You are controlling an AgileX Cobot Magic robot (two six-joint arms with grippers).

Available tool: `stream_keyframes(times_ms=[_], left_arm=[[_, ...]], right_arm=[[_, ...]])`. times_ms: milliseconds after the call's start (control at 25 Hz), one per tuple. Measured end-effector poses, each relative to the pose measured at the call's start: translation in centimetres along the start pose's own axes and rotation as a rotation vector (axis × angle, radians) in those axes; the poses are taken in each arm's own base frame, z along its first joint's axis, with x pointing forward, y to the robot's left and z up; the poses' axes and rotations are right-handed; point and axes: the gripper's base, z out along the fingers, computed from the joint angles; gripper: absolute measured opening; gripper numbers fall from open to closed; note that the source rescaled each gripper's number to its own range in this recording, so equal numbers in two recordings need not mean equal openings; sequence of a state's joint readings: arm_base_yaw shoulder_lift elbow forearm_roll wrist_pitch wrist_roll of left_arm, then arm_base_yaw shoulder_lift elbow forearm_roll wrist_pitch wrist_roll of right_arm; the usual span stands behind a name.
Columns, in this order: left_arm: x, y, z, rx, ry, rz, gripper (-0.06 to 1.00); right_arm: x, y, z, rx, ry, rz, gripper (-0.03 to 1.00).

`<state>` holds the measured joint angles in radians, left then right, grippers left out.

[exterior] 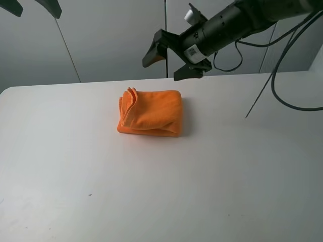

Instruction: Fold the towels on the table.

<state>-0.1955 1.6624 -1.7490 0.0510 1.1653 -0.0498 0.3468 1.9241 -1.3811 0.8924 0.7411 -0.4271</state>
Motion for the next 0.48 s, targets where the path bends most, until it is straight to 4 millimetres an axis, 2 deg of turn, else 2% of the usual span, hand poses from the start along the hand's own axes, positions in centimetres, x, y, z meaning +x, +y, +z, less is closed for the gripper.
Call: stream_keyframes(times_ms=[120, 200, 320, 480], left_arm=[[1.9, 2.2, -1.5, -0.032, 0.003, -0.054, 1.00], [3.8, 3.3, -2.7, -0.052, 0.000, -0.096, 1.00], [7.6, 3.9, -4.9, -0.069, -0.040, -0.145, 1.00], [13.6, 3.4, -8.0, -0.069, -0.112, -0.170, 1.00]], right_arm=[[0.6, -2.6, -4.5, 0.211, -0.015, -0.006, 1.00], [1.7, -3.1, -8.3, 0.329, -0.052, -0.010, 1.00], [4.4, -1.9, -13.3, 0.461, -0.113, -0.065, 1.00], [10.1, 0.5, -19.1, 0.516, -0.184, -0.111, 1.00]])
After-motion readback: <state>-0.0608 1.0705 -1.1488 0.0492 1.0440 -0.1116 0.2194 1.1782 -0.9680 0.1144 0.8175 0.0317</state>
